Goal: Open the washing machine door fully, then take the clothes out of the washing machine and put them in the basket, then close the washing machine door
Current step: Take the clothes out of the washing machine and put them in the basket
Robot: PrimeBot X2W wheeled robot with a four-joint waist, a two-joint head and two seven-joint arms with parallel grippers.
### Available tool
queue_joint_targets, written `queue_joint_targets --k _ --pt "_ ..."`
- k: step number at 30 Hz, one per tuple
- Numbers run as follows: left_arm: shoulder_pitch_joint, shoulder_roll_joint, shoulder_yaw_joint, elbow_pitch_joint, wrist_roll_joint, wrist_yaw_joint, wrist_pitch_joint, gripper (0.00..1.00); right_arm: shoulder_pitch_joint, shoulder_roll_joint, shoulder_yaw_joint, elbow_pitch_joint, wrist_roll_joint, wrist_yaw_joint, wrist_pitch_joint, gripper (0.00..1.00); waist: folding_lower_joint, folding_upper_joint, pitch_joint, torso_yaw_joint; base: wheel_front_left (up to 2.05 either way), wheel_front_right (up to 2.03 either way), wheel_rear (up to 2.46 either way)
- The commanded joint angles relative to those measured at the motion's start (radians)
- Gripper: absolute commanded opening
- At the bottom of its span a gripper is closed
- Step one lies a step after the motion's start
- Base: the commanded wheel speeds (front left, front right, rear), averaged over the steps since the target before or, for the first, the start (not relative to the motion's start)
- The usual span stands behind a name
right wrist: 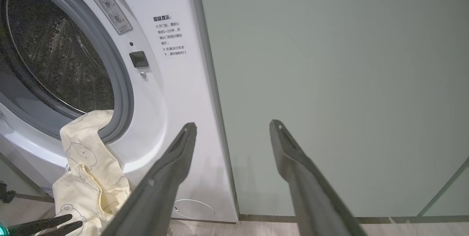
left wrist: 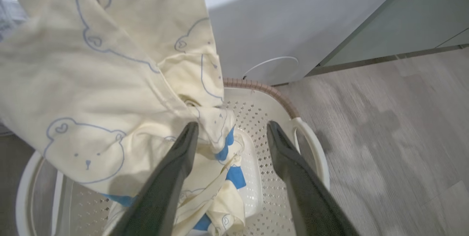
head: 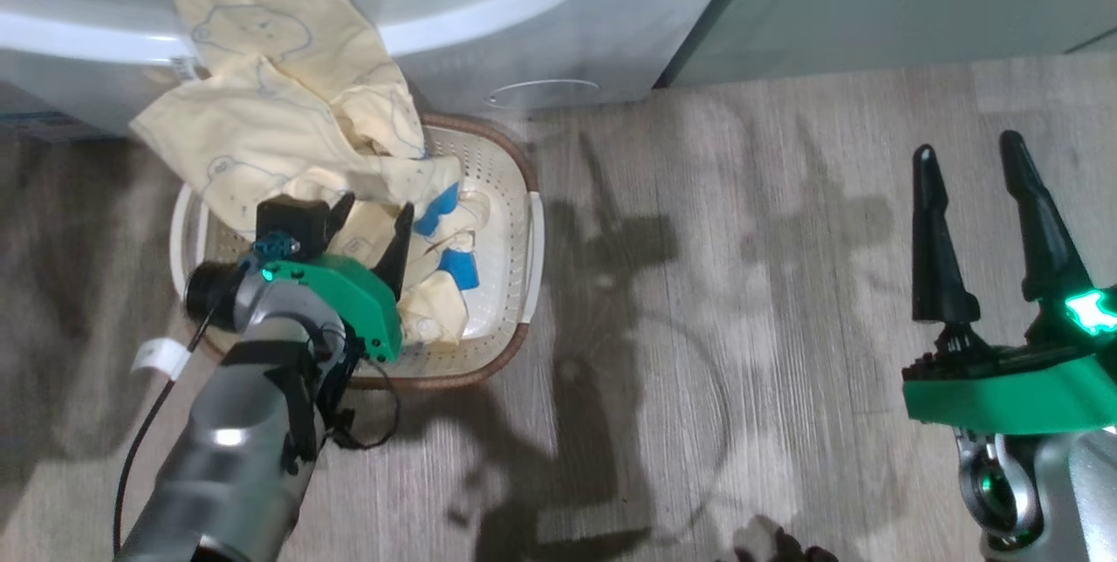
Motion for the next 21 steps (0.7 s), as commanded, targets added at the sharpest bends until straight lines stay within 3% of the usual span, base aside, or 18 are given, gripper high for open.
queue_joint_targets --k 1,10,21 --pt "0.029 0.025 0.029 -0.039 0.012 0.004 -0.010 1.00 0.005 0.003 0.012 -0.026 -0.001 0.003 -0.009 1.00 0.0000 0.0000 -0.009 0.009 0.00 0.00 0.00" --pt "0.121 0.008 0.061 -0.246 0.046 0.008 -0.010 1.00 0.038 -0.027 -0.013 -0.020 -0.021 0.003 -0.009 1.00 0.0000 0.0000 -0.072 0.070 0.00 0.00 0.00" --pt "0.296 0.002 0.101 -0.611 0.090 0.031 -0.010 1.00 0.103 -0.057 -0.016 -0.001 -0.029 0.003 -0.009 1.00 0.0000 0.0000 -0.191 0.131 0.00 0.00 0.00"
